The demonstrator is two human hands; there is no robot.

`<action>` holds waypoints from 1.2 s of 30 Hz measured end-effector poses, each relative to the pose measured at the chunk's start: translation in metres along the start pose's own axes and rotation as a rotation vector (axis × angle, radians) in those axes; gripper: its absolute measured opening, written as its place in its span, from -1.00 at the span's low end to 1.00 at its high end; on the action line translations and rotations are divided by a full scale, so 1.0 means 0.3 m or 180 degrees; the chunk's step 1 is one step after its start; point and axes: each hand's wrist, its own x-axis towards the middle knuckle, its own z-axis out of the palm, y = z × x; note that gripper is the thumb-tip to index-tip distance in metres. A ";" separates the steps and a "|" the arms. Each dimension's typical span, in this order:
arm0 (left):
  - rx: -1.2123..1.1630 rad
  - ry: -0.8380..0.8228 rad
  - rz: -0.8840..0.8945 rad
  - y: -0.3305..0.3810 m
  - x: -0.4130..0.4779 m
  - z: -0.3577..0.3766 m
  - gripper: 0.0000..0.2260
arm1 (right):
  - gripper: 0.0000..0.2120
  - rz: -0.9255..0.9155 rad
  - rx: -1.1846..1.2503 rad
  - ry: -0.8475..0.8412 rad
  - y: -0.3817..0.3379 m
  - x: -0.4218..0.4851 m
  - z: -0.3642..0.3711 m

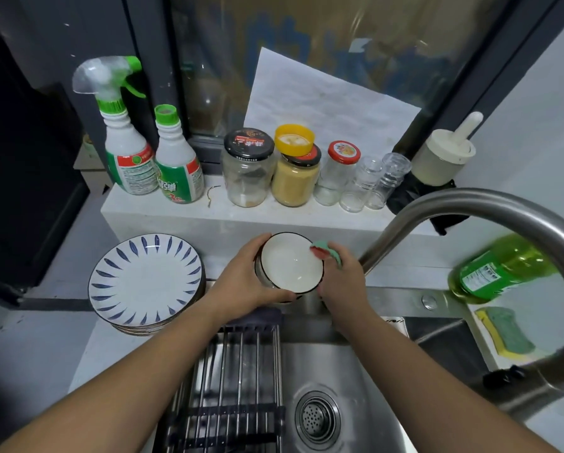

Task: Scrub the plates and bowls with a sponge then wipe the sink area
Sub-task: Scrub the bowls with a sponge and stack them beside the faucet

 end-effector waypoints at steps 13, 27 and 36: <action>0.0504 0.0239 -0.0020 -0.072 0.004 0.031 -0.04 | -0.67 -0.0168 0.0523 0.0154 -0.014 -0.063 -0.026; 0.0452 0.0530 -0.0541 0.047 -0.228 0.068 0.03 | -0.74 0.1139 0.1478 -0.1297 -0.092 -0.321 -0.234; -0.2525 0.0121 -0.1628 0.364 -0.613 0.371 -0.54 | -0.75 0.1072 0.1053 -0.1330 0.041 -0.517 -0.418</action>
